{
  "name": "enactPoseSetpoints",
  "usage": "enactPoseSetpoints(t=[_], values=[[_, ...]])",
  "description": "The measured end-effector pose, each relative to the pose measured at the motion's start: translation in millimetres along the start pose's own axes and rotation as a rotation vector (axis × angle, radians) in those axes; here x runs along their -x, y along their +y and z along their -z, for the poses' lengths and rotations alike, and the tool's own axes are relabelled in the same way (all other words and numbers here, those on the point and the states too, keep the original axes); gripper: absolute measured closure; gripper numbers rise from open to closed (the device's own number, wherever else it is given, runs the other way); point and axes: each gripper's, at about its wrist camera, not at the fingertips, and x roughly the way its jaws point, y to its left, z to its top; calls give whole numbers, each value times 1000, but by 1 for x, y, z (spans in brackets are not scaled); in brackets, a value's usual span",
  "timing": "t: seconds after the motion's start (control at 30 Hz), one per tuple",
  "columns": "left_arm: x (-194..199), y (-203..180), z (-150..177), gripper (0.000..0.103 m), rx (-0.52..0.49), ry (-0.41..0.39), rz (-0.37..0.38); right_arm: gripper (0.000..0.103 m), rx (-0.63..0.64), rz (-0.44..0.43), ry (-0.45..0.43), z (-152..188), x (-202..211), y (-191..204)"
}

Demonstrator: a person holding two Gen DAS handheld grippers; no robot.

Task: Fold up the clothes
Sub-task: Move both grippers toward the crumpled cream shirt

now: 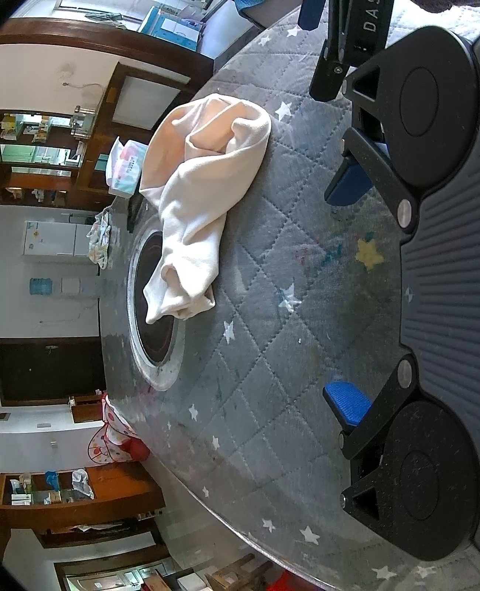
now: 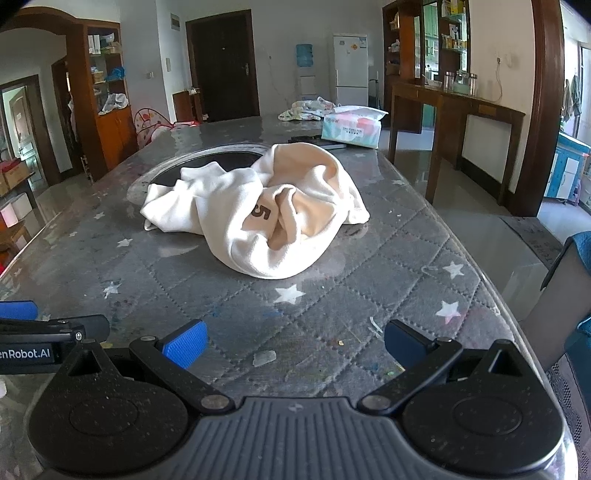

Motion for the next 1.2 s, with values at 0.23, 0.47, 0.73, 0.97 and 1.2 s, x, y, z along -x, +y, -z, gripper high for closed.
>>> enactPoseSetpoints(t=[0.23, 0.47, 0.73, 0.97, 1.2], values=[[7, -2, -1, 0, -11, -15, -5, 0, 4, -7, -9, -2, 5, 4], [7, -3, -2, 0, -19, -13, -12, 0, 3, -13, -9, -4, 5, 5], [4, -8, -4, 0, -39, -5, -7, 0, 4, -13, -2, -5, 3, 4], [0, -9, -5, 0, -45, 5, -8, 0, 6, -11, 10, -5, -1, 3], [-4, -9, -6, 0, -50, 12, -10, 0, 7, -13, 16, -6, -4, 4]])
